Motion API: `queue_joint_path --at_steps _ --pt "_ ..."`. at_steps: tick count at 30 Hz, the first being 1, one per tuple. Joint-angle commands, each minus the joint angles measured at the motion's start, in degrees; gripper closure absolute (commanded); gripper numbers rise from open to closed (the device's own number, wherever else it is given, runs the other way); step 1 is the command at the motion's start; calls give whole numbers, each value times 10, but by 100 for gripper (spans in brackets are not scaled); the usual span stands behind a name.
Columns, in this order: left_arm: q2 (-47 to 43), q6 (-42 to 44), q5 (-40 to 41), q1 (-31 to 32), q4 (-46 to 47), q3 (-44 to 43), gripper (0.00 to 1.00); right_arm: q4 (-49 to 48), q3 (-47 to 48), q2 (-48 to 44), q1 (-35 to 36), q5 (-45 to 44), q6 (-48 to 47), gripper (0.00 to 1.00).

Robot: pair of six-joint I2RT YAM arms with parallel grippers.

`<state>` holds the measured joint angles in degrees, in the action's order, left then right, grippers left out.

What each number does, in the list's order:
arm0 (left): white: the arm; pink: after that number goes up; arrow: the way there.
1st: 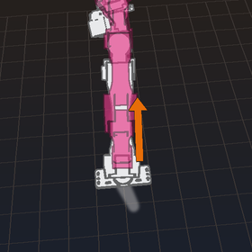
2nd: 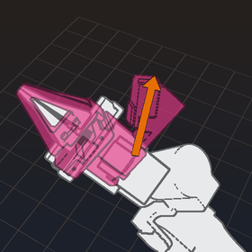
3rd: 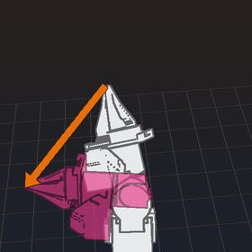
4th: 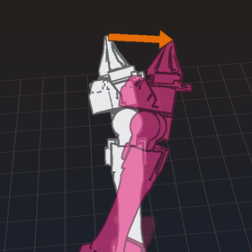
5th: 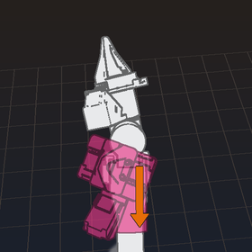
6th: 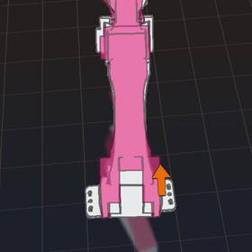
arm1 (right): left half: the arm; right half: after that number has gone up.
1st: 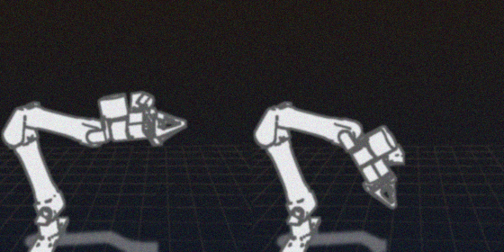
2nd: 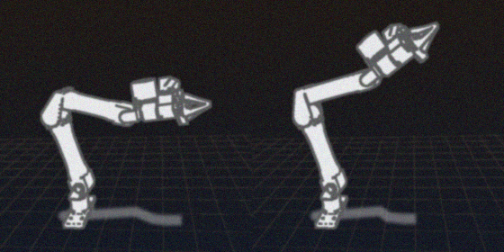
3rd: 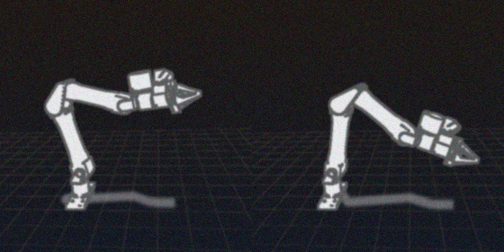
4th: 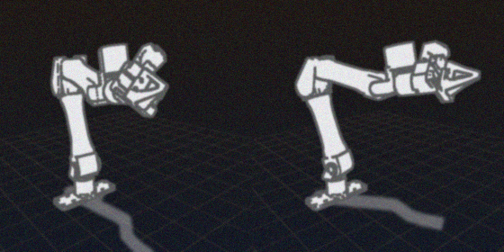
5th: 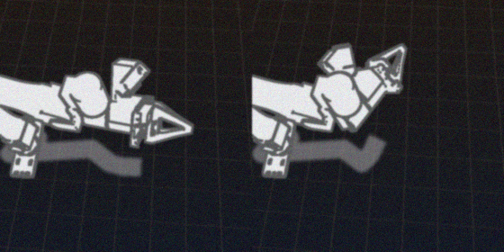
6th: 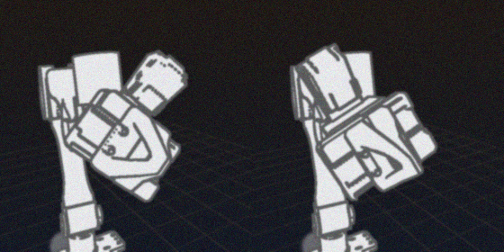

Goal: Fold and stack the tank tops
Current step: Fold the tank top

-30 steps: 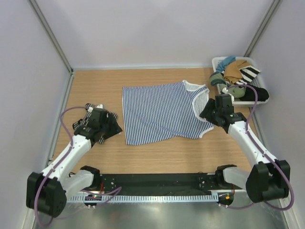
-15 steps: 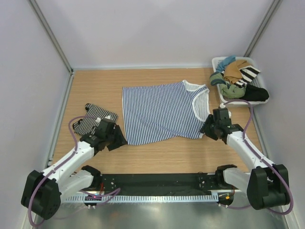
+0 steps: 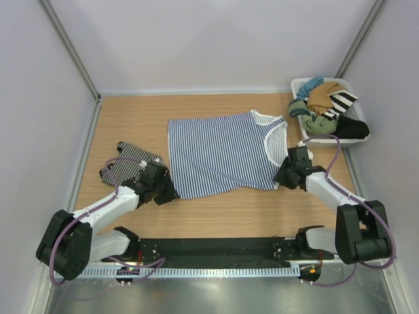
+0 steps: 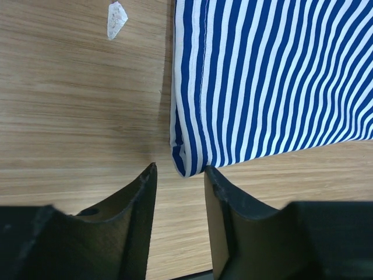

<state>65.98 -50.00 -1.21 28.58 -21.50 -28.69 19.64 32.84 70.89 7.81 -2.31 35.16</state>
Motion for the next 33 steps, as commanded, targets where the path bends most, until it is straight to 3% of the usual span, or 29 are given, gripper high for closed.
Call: queue_joint_path --at_steps 1,3,5,8,11,14,18,21,27,28,29,32,33 --pt "7 -5 6 3 43 6 67 -44 7 12 -1 -22 11 62" --pt "13 -5 4 3 50 8 71 -50 8 17 0 -28 13 72" --pt "23 -6 7 3 54 7 72 -55 8 17 0 -32 13 75" --pt "34 -11 7 3 62 7 59 -60 7 17 0 -30 13 78" --pt "44 -12 6 3 76 8 55 -64 7 16 -1 -31 12 83" --pt "58 -12 7 3 88 6 65 -70 6 19 0 -28 11 88" --pt "78 -6 7 4 94 1 98 -70 13 28 -1 -33 11 97" --pt "69 -4 7 3 80 3 100 -62 26 34 -1 -55 6 97" --pt "30 8 31 -4 32 5 100 -49 68 59 -13 -91 -2 96" --pt "27 9 29 -12 30 6 100 -48 77 63 -14 -92 -2 93" --pt "20 9 24 -16 30 8 100 -48 80 67 -15 -89 -3 77" --pt "12 10 17 -28 29 14 100 -54 83 82 -15 -77 -5 61" --pt "11 10 17 -29 27 14 100 -57 81 86 -14 -78 -6 61"
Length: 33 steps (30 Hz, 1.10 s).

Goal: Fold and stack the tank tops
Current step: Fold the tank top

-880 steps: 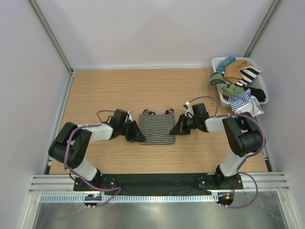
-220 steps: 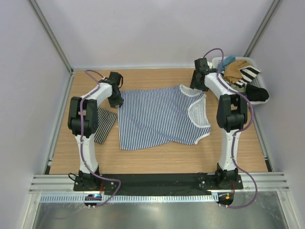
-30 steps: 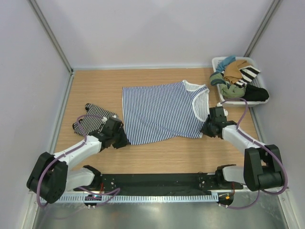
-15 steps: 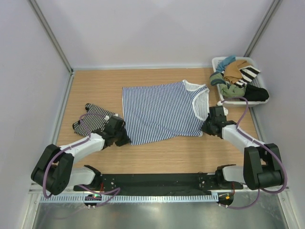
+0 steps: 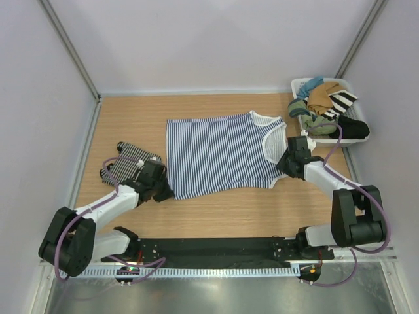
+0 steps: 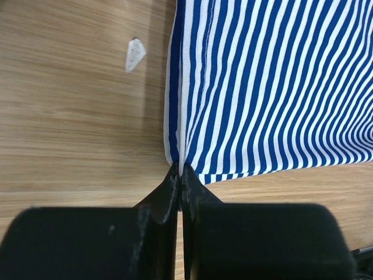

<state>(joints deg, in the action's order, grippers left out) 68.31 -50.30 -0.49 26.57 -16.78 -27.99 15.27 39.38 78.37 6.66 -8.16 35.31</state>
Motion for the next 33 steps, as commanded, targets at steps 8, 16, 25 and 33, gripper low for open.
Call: queue_joint_path --at_steps 8,16,25,33 --pt "-13 24 -26 -49 -17 19 100 -21 7 21 -14 -46 -2 60" --pt "-53 45 -33 -95 -42 24 100 -17 17 45 -30 -52 1 57" --pt "-41 50 -38 -98 -37 26 100 45 40 53 -30 -181 40 85" --pt "-46 53 -59 -97 -31 23 99 56 19 -54 -21 -153 7 53"
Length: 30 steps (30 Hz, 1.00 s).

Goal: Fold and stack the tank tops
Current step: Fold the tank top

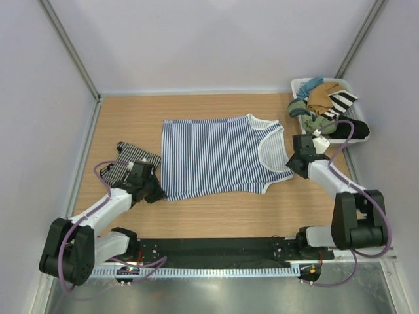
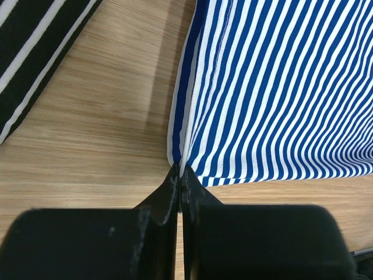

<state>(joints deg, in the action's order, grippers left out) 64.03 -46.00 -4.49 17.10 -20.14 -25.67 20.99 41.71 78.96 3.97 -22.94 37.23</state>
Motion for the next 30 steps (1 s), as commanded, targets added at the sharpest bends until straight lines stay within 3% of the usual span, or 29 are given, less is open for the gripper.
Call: queue_joint_path --at_steps 1,5,9,15,23,28,30 --pt "-1 10 -22 -2 5 0 99 -1 -8 -73 10 13 -29 50" --pt "9 14 -19 -1 6 -2 98 -10 -44 -138 17 198 -77 51" --pt "13 15 -13 -1 5 -3 97 18 -67 -144 42 297 -79 55" --pt "20 20 -10 -1 -2 -14 96 12 -89 -126 138 308 -30 59" --pt "22 22 -4 -1 -10 -23 97 -3 -105 -108 148 298 -18 65" --pt "21 22 -4 -1 -11 -25 97 -21 -115 -79 149 284 -19 64" --pt "20 22 -4 -1 -13 -27 97 -32 -118 -62 150 279 -18 60"
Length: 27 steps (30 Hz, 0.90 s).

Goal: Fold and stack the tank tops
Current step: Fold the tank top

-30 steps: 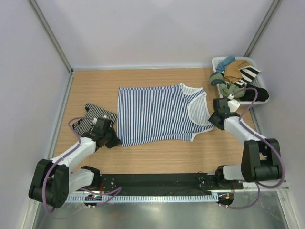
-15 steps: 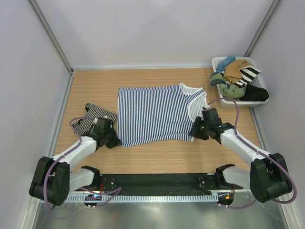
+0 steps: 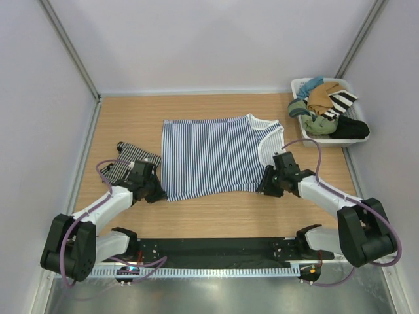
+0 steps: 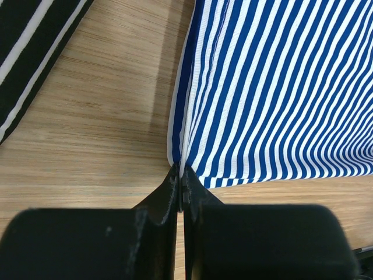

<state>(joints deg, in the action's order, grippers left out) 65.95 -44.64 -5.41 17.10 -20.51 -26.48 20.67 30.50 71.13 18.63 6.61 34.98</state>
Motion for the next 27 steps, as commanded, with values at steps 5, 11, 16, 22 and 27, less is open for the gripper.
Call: queue_joint_path --at_steps 5,11,16,22,27 --pt "1 9 7 -1 -10 -20 97 -40 1 39 9 -46 4 55" --pt "1 9 4 -1 -11 -23 97 -36 16 58 22 -98 3 80" --pt "-4 7 4 -1 -27 -38 99 -11 30 25 29 -91 -1 99" --pt "-44 -9 -5 1 -61 -52 100 125 90 -69 37 -103 -10 99" --pt "-89 -29 -14 1 -94 -61 100 162 114 -104 37 -99 -11 99"
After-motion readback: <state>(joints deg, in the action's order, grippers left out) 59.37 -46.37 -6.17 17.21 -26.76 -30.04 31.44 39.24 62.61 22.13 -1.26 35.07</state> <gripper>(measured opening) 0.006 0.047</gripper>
